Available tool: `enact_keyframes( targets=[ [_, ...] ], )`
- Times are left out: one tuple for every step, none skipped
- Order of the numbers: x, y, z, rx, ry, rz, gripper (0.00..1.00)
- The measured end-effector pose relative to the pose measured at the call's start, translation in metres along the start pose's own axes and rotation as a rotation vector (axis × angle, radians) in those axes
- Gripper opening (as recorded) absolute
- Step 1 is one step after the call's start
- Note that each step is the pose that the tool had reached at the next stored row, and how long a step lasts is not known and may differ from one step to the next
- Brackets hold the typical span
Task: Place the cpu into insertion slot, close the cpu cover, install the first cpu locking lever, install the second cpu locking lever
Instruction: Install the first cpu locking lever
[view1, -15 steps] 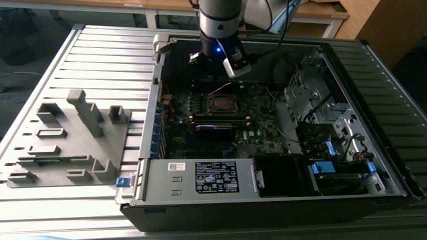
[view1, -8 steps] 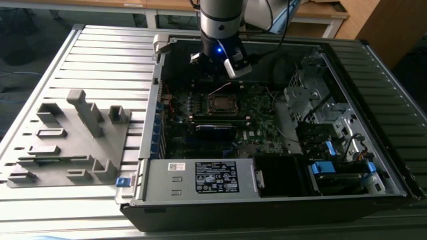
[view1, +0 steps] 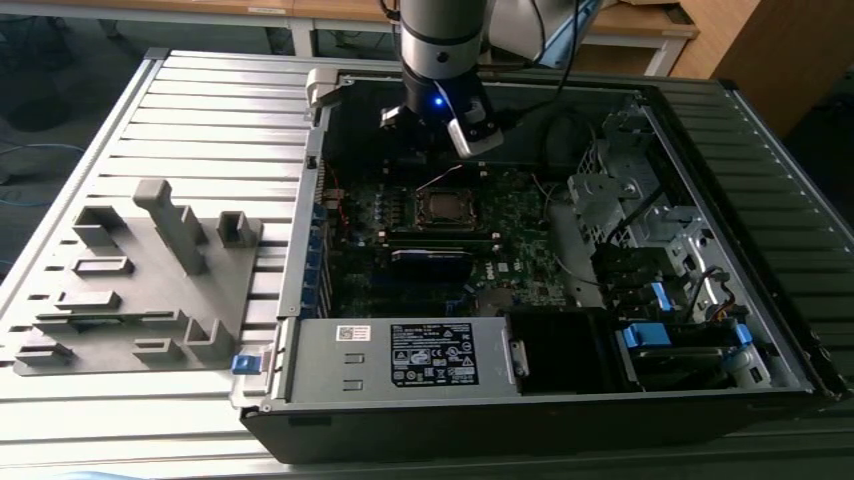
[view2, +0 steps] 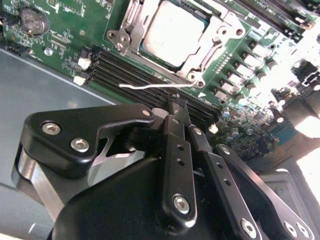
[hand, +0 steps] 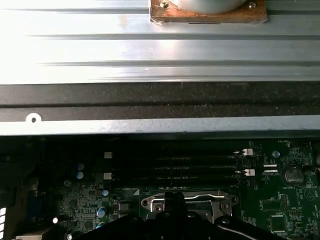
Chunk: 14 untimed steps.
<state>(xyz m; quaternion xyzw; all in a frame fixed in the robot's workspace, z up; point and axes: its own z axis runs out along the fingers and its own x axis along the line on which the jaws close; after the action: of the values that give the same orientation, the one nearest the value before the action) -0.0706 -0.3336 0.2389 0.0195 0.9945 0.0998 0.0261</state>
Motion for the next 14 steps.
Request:
enact_keyframes(
  targets=[
    [-0.0003,-0.0002,0.0011,-0.0001,0.0,0.0,0.11],
    [-0.0008,-0.0003,0.002,-0.0001,0.0,0.0,0.11],
    [-0.0015,-0.0003,0.0026,0.0,0.0001,0.0,0.11],
    [-0.0021,0.0,0.0032,0.0001,0.0001,0.0,0.11],
    [-0.0027,0.0003,0.0037,0.0,0.0,0.0,0.11],
    [-0.0032,0.0006,0.0042,-0.0001,0.0,0.0,0.11],
    [-0.0037,0.0009,0.0047,0.0,0.0,0.0,0.11],
    [-0.0045,0.0014,0.0052,0.0,0.0,0.0,0.11],
    [-0.0052,0.0019,0.0057,0.0,0.0001,0.0,0.11],
    [-0.0056,0.0023,0.0061,0.0001,0.0001,0.0,0.11],
    [-0.0058,0.0026,0.0064,-0.0001,-0.0001,0.0,0.11],
    [-0.0058,0.0026,0.0064,0.0,0.0,0.0,0.11],
    [-0.0058,0.0026,0.0064,0.0,0.0,0.0,0.11],
    [-0.006,0.0026,0.0066,-0.0001,-0.0001,0.0,0.11]
  ],
)
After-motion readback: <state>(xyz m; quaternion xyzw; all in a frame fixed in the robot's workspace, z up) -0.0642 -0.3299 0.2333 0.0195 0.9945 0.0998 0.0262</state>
